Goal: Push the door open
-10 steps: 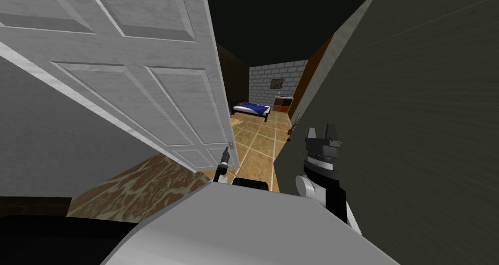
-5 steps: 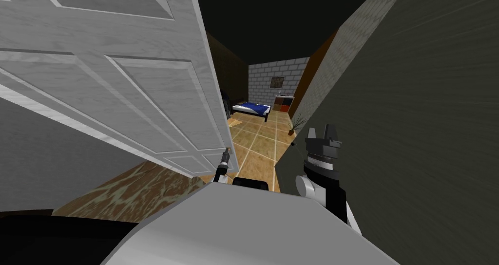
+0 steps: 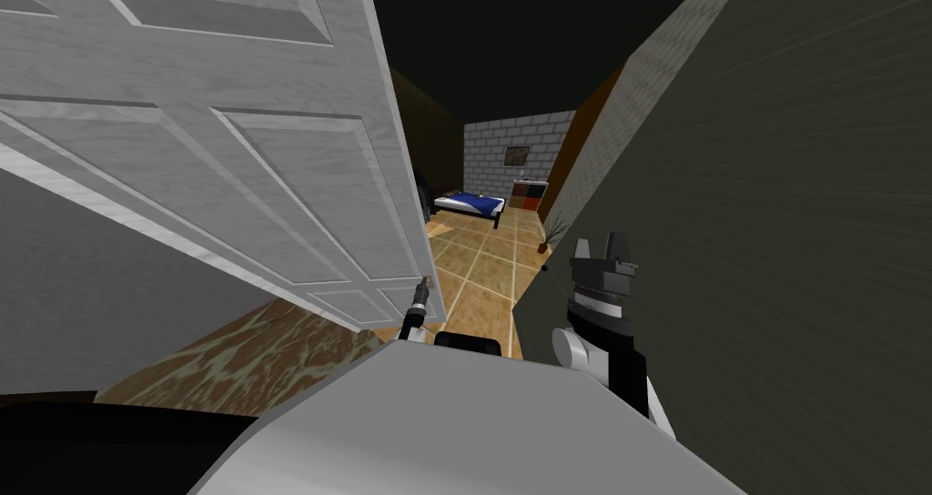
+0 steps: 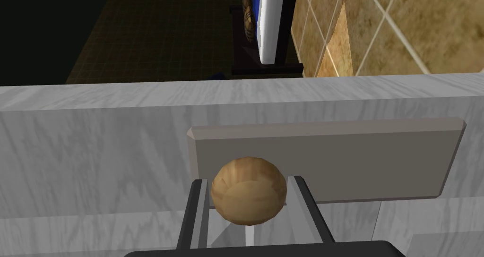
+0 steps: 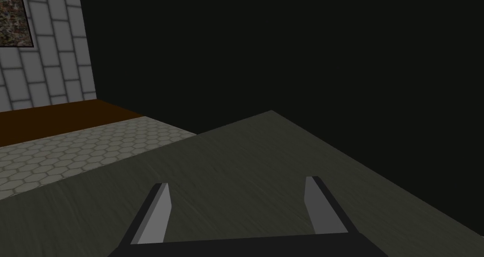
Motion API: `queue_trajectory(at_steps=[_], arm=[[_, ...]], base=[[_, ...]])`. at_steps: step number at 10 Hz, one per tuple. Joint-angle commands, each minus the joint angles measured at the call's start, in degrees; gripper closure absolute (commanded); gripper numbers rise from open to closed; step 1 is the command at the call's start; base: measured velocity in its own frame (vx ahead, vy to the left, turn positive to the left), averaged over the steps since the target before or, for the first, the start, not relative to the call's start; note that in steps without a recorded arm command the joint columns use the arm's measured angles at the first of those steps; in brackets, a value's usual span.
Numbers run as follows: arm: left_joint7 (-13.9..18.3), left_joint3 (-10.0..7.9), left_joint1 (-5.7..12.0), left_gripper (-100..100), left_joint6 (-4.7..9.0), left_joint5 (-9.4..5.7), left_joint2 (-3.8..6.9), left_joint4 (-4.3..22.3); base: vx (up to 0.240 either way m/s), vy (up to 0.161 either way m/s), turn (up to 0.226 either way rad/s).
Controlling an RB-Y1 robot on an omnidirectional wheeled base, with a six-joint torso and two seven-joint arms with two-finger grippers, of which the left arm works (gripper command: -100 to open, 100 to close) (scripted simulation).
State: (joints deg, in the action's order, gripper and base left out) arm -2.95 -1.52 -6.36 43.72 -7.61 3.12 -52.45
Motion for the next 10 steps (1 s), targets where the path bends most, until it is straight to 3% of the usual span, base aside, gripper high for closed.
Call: queue_trajectory(at_steps=[1,10], arm=[[0.1,-0.69,-0.04,100,-0.06,0.15,0.37,-0.1],[1.0,-4.95,-0.3,100,-0.44,1.05,1.65,-0.4]], base=[[0.115,-0.01,0.043],[0.188,-0.019,0.063]])
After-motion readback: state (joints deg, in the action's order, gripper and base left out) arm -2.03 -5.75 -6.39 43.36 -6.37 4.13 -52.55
